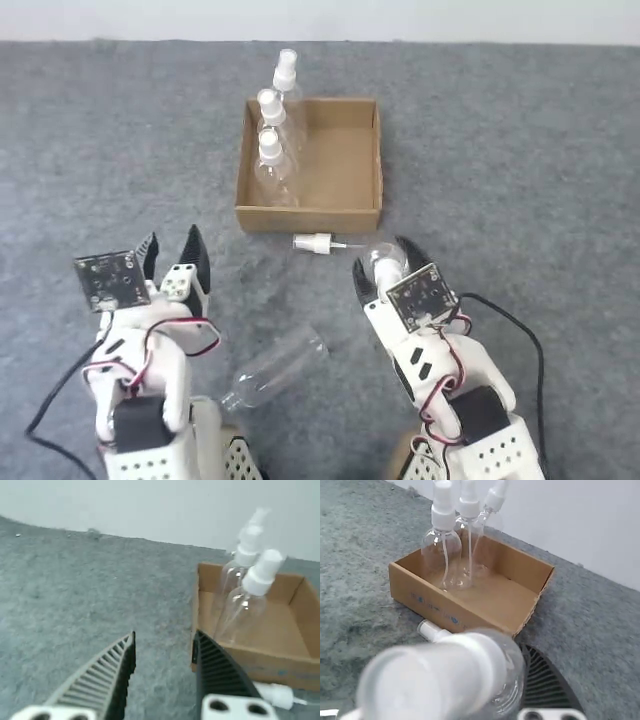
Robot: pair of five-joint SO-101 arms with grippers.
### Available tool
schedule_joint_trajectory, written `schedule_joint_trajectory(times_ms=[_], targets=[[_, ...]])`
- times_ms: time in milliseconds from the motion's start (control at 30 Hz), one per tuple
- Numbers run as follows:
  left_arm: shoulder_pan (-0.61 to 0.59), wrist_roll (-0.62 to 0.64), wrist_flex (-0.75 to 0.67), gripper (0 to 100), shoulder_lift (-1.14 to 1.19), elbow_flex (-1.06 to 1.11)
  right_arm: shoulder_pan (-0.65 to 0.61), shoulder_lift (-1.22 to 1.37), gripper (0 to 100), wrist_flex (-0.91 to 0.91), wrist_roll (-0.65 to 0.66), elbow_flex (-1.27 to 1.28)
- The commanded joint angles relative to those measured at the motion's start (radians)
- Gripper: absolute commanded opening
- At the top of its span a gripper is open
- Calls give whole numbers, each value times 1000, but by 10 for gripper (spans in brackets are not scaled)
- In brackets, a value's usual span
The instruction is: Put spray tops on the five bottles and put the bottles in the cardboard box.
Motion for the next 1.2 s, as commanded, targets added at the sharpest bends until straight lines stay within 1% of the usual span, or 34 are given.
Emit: schedule_joint_trajectory(times_ms=[0, 167, 233, 300, 400, 500, 700, 800, 1000, 1167], targets=[[-57, 6, -86, 145, -6, 41, 18, -16, 75, 24, -12, -74], [-68, 6, -98, 34, -6, 62, 19, -16, 75, 36, -12, -78], [-69, 5, -101, 11, -6, 64, 19, -16, 75, 36, -11, -83], [-69, 3, -101, 12, -6, 65, 44, -12, 75, 38, -11, -100], [-71, -37, -100, 12, -6, 67, 82, -5, 75, 71, -9, -166], [-69, -44, -101, 12, -6, 74, 82, -5, 75, 99, -8, -236], [-71, -49, -101, 12, -6, 76, 82, 13, 75, 94, -5, -354], [-72, -51, -101, 12, -6, 76, 82, 93, 75, 90, -5, -428], [-72, -51, -101, 12, -6, 77, 81, 357, 75, 84, -5, -600], [-72, -51, -101, 12, -6, 77, 81, 564, 75, 5, -5, -687]])
